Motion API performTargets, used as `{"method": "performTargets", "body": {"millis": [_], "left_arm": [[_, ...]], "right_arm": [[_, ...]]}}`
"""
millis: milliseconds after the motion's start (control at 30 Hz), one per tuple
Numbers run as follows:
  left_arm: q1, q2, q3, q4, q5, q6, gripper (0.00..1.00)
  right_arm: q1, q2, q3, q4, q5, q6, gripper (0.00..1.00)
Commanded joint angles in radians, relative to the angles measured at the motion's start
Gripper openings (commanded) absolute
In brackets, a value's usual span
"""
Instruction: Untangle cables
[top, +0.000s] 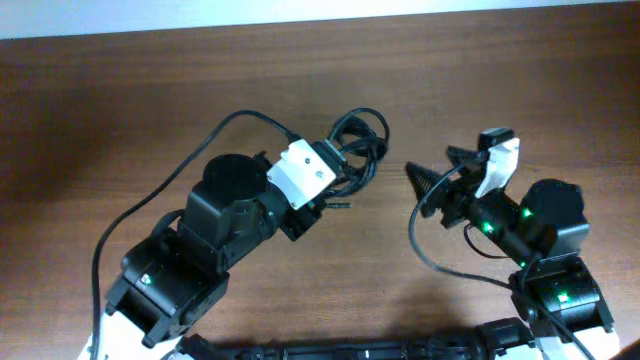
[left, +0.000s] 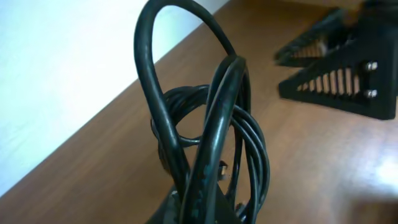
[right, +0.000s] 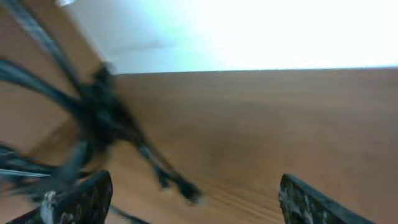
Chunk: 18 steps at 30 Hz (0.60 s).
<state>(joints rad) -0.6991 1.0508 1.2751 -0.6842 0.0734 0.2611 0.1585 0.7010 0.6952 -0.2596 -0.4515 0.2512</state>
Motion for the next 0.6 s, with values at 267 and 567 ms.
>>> {"method": "performTargets", "body": {"millis": [267, 567], "left_arm": [[0.001, 0.099, 0.019, 0.032, 0.42, -0.021, 0.0], [0.002, 0.099, 0.019, -0.039, 0.313, -0.021, 0.0]], "right_arm": [[-0.002, -0.005, -0.003, 0.122, -0.281, -0.064, 0.46], [-0.002, -0.005, -0.003, -0.039, 0.066, -0.052, 0.04]]}}
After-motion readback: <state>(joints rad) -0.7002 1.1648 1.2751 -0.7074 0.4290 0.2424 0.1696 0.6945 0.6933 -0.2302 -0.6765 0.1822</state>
